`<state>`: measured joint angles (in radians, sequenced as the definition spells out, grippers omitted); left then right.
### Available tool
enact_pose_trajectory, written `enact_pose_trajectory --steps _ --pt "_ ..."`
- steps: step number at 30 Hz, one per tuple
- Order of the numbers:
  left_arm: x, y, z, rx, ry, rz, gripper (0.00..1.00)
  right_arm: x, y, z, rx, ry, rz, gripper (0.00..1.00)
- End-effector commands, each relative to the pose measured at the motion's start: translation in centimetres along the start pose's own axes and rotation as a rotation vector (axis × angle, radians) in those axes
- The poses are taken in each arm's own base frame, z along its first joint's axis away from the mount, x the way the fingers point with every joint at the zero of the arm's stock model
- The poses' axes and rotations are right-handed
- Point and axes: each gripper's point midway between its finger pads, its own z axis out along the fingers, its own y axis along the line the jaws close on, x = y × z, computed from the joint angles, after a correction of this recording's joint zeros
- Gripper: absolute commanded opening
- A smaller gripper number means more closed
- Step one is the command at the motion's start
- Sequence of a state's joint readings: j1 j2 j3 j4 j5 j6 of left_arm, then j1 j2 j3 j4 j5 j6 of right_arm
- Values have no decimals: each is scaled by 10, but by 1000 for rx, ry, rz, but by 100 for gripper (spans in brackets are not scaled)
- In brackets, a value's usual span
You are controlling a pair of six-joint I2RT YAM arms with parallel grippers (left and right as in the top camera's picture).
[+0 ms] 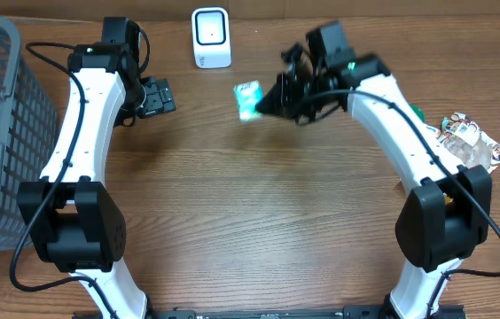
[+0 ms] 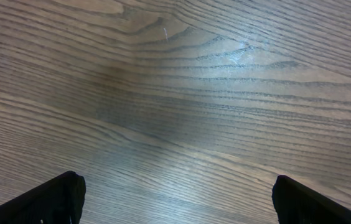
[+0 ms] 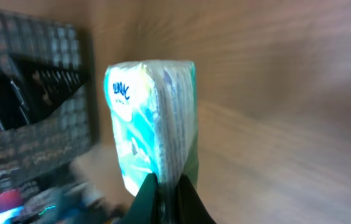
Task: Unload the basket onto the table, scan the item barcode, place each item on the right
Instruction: 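Carry the tissue pack up toward the scanner, then hold the tissue pack in front of the scanner window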
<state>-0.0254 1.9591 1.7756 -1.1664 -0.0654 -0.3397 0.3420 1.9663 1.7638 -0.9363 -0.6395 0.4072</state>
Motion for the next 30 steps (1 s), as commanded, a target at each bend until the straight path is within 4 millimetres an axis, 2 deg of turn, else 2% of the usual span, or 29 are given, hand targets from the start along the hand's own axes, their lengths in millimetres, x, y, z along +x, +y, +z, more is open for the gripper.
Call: enact_pose_trajectory --steps 1,4,8,14,19,24,27,30 --pt "-3 1 -1 -9 -10 4 100 -62 37 -52 215 -294 -285 4" --pt "-3 0 -1 -9 -9 4 100 -96 63 -75 368 -463 -426 4" --pt "-3 1 -1 -10 -10 4 99 -134 76 -73 612 -640 -644 4" --pt "-3 1 -1 -9 -10 3 100 -174 80 -32 805 -791 -805 4" --pt "-3 1 -1 -9 -10 4 100 -197 67 16 875 -806 -968 4" --pt "-3 1 -1 -10 -10 3 100 -203 47 53 981 -703 -1190 4" --pt "-3 1 -1 -9 -10 3 100 -198 30 85 1019 -559 -1390 4" --pt "-3 1 -1 -9 -10 3 100 -195 16 104 1035 -490 -1461 4"
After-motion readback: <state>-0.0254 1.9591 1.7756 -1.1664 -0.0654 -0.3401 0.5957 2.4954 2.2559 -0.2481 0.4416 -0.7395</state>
